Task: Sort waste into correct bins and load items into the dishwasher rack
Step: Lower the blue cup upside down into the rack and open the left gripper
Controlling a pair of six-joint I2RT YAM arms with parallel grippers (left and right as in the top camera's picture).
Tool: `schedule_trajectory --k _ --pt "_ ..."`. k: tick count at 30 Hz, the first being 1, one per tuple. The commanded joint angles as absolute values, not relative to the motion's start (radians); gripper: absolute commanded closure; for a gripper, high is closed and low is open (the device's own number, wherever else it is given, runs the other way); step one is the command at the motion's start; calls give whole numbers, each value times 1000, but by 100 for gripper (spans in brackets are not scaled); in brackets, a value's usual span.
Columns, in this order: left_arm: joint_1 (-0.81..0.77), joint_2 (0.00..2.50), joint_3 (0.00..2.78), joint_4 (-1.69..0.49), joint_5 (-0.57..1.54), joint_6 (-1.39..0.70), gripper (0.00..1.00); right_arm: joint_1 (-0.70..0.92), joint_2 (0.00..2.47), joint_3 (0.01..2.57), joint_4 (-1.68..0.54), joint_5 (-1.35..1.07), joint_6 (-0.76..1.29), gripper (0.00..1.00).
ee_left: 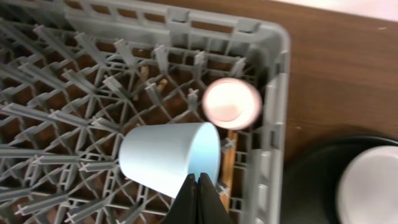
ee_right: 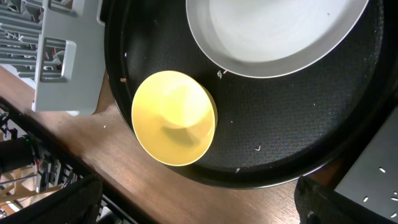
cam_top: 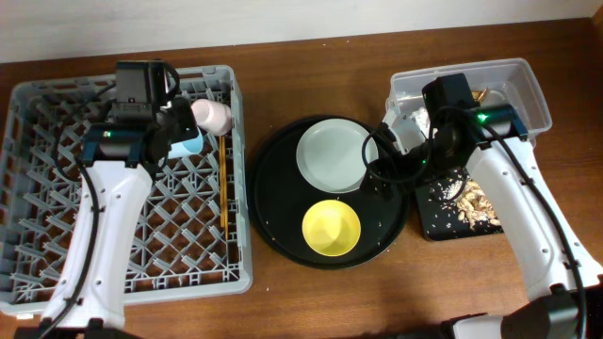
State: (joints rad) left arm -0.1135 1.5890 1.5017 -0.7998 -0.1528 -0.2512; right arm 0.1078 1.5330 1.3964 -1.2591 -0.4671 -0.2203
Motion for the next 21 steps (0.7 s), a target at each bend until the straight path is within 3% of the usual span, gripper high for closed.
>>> schedule_trajectory --k 1,8,21 --pt "-109 1687 1506 -772 -229 -257 100 104 1533 1389 -1259 -455 -223 1" --pt "-108 1754 1506 -751 -257 -257 100 104 1533 1389 -1259 -455 -223 1" --pt "-141 1760 1496 -802 -112 -257 100 104 1533 1389 -1259 -455 -223 1"
